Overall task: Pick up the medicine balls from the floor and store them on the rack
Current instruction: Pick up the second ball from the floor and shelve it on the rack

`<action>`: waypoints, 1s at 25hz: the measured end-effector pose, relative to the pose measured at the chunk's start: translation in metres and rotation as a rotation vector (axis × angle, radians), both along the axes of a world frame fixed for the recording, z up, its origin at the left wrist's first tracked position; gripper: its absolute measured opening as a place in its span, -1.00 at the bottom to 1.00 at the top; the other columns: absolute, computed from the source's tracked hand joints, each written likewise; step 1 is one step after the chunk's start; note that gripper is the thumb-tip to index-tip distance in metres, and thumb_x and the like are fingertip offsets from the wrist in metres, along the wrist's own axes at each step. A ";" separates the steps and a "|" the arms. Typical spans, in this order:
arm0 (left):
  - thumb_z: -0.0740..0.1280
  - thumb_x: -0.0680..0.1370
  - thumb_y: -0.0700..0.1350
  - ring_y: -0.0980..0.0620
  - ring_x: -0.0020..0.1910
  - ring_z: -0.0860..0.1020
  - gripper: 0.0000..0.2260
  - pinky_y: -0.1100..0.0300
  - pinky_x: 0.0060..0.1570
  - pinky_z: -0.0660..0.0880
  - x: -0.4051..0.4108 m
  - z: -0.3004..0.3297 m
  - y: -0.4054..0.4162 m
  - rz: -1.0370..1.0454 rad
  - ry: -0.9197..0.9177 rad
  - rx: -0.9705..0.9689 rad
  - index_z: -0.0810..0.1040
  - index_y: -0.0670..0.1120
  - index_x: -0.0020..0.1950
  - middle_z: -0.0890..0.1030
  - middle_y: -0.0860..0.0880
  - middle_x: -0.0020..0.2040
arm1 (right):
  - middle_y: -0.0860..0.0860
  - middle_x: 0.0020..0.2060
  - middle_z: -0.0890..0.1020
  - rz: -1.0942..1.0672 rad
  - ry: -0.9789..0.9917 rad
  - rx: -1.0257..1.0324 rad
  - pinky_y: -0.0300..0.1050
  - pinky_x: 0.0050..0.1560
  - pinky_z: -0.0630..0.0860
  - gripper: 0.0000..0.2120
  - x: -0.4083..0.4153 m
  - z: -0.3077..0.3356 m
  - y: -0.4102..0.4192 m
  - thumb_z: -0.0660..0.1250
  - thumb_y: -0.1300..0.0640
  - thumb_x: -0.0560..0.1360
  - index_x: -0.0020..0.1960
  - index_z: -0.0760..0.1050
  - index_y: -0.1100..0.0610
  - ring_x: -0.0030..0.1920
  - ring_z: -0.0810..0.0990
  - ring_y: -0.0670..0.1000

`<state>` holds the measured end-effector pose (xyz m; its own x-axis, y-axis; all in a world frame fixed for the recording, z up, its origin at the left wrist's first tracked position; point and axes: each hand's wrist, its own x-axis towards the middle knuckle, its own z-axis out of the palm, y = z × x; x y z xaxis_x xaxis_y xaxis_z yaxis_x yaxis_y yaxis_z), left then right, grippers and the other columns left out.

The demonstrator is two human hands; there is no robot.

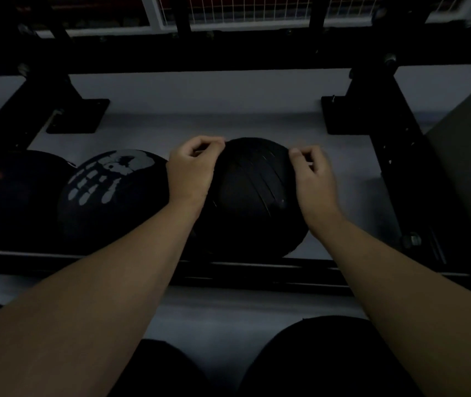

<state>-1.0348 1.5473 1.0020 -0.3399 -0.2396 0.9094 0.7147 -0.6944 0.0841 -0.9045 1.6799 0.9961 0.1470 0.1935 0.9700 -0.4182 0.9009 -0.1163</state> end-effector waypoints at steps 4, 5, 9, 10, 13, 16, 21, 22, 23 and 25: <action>0.40 0.61 0.07 0.29 0.07 0.62 -0.89 0.43 0.09 0.48 -0.013 -0.010 0.013 0.131 0.077 -0.151 0.71 0.11 0.05 0.71 0.16 0.06 | 0.06 0.40 0.45 -0.071 -0.307 -0.015 0.05 0.49 0.37 -0.49 -0.005 0.004 0.010 0.13 -0.32 0.62 0.42 0.46 -0.06 0.38 0.47 0.04; 0.36 0.62 0.12 0.22 0.17 0.61 -0.79 0.36 0.19 0.47 -0.017 -0.011 0.020 0.186 0.101 -0.238 0.68 0.09 0.17 0.68 0.12 0.17 | 0.08 0.46 0.44 -0.092 -0.375 -0.032 0.07 0.53 0.33 -0.44 -0.008 0.007 0.013 0.07 -0.33 0.63 0.49 0.42 -0.06 0.43 0.45 0.08; 0.11 0.65 0.24 0.01 0.45 0.47 -0.54 -0.03 0.51 0.33 -0.030 -0.010 0.047 0.377 0.197 -0.513 0.55 0.10 0.44 0.55 0.04 0.44 | 0.13 0.57 0.36 -0.148 -0.535 -0.092 0.02 0.59 0.20 -0.44 -0.030 0.007 0.030 -0.07 -0.16 0.73 0.59 0.32 0.09 0.54 0.35 0.12; 0.06 0.59 0.31 0.00 0.45 0.46 -0.49 -0.09 0.50 0.33 -0.031 -0.012 0.052 0.426 0.206 -0.521 0.55 0.17 0.42 0.54 0.07 0.44 | 0.12 0.57 0.36 -0.144 -0.550 -0.121 0.05 0.58 0.23 -0.40 -0.034 0.005 0.032 -0.06 -0.25 0.68 0.58 0.32 0.04 0.52 0.37 0.13; 0.02 0.48 0.42 -0.02 0.39 0.49 -0.43 -0.13 0.44 0.37 -0.035 -0.016 0.060 0.513 0.192 -0.464 0.57 0.25 0.33 0.57 0.08 0.35 | 0.07 0.55 0.38 -0.172 -0.549 -0.151 0.14 0.52 0.34 -0.14 -0.038 0.003 0.035 0.00 -0.58 0.38 0.56 0.32 -0.17 0.49 0.42 0.15; 0.05 0.57 0.34 -0.04 0.39 0.48 -0.51 -0.13 0.42 0.39 -0.033 -0.015 0.060 0.525 0.186 -0.441 0.56 0.23 0.35 0.56 0.06 0.36 | 0.07 0.47 0.47 -0.181 -0.505 -0.125 0.14 0.48 0.38 -0.12 -0.039 0.004 0.036 0.02 -0.61 0.32 0.49 0.40 -0.19 0.44 0.48 0.14; 0.02 0.58 0.34 -0.06 0.45 0.43 -0.48 -0.14 0.47 0.34 -0.039 -0.011 0.060 0.532 0.212 -0.481 0.52 0.23 0.42 0.52 0.05 0.42 | 0.01 0.32 0.61 -0.095 -0.438 -0.041 0.05 0.43 0.47 -0.43 -0.037 -0.002 0.038 0.16 -0.38 0.56 0.39 0.54 -0.07 0.31 0.58 0.05; -0.01 0.55 0.37 -0.07 0.46 0.42 -0.44 -0.15 0.48 0.33 -0.039 -0.011 0.059 0.534 0.215 -0.493 0.51 0.23 0.43 0.51 0.05 0.43 | 0.02 0.26 0.64 -0.107 -0.404 -0.015 0.04 0.41 0.48 -0.49 -0.038 -0.003 0.038 0.16 -0.34 0.59 0.34 0.58 -0.07 0.27 0.60 0.06; -0.04 0.53 0.40 -0.07 0.48 0.41 -0.40 -0.15 0.49 0.32 -0.038 -0.011 0.058 0.535 0.212 -0.506 0.49 0.24 0.44 0.50 0.05 0.45 | 0.04 0.23 0.65 -0.122 -0.370 0.010 0.00 0.38 0.49 -0.54 -0.040 -0.004 0.038 0.15 -0.29 0.63 0.31 0.60 -0.05 0.25 0.60 0.07; -0.08 0.51 0.42 -0.08 0.51 0.38 -0.35 -0.16 0.51 0.28 -0.037 -0.012 0.057 0.546 0.206 -0.534 0.45 0.24 0.48 0.47 0.04 0.48 | 0.09 0.27 0.63 -0.149 -0.330 0.036 -0.13 0.29 0.44 -0.59 -0.042 -0.006 0.037 0.10 -0.15 0.71 0.36 0.58 0.00 0.28 0.58 0.08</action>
<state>-1.0720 1.6046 0.9902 -0.1126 0.1624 0.9803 0.9802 -0.1439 0.1364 -0.9467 1.7170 0.9902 -0.1507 0.1585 0.9758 -0.2272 0.9551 -0.1902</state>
